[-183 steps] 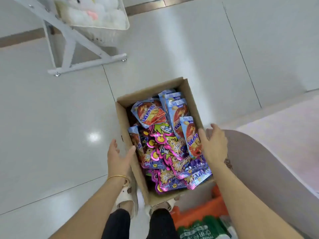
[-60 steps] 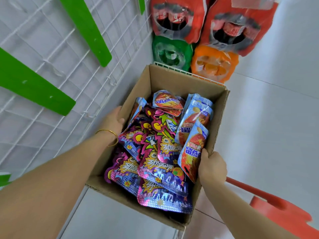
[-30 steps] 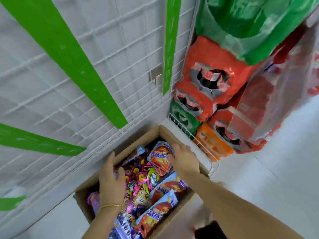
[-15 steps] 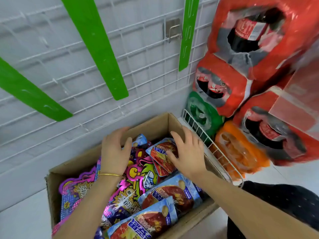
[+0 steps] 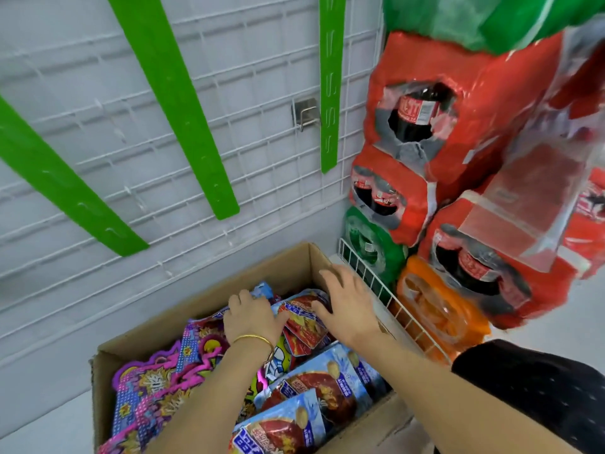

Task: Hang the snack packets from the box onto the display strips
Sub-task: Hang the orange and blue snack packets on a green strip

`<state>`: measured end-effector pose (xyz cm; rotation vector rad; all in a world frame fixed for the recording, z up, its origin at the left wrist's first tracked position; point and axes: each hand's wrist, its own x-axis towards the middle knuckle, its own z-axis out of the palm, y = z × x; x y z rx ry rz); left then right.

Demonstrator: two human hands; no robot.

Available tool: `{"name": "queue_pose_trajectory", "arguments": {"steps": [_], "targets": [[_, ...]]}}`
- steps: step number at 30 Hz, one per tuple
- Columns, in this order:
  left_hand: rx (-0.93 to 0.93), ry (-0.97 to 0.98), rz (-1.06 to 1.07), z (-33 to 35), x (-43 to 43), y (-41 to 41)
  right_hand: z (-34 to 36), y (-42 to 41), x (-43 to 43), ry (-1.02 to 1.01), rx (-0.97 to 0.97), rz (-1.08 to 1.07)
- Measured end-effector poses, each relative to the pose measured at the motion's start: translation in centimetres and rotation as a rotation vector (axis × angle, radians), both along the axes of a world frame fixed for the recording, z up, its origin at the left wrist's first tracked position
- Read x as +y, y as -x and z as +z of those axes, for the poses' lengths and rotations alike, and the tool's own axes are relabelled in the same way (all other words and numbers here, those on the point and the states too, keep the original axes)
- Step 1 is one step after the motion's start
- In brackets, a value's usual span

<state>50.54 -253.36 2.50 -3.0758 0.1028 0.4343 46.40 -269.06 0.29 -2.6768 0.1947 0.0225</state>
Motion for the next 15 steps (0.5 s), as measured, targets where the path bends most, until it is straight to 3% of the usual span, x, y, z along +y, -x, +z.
{"name": "queue_pose_trajectory", "arguments": {"steps": [7,12,15], "targets": [[-0.007,0.15,0.125,0.0,-2.0,-0.6,0.1,-0.4,-0.5,-0.07,-0.049,-0.011],[-0.052,0.475,0.173,2.5,-3.5,-1.1,1.5,-1.2,-1.2,-0.109,-0.034,0.049],[-0.107,0.615,0.072,5.3,-4.5,-1.5,4.2,-3.0,-1.6,-0.214,-0.056,0.197]]}}
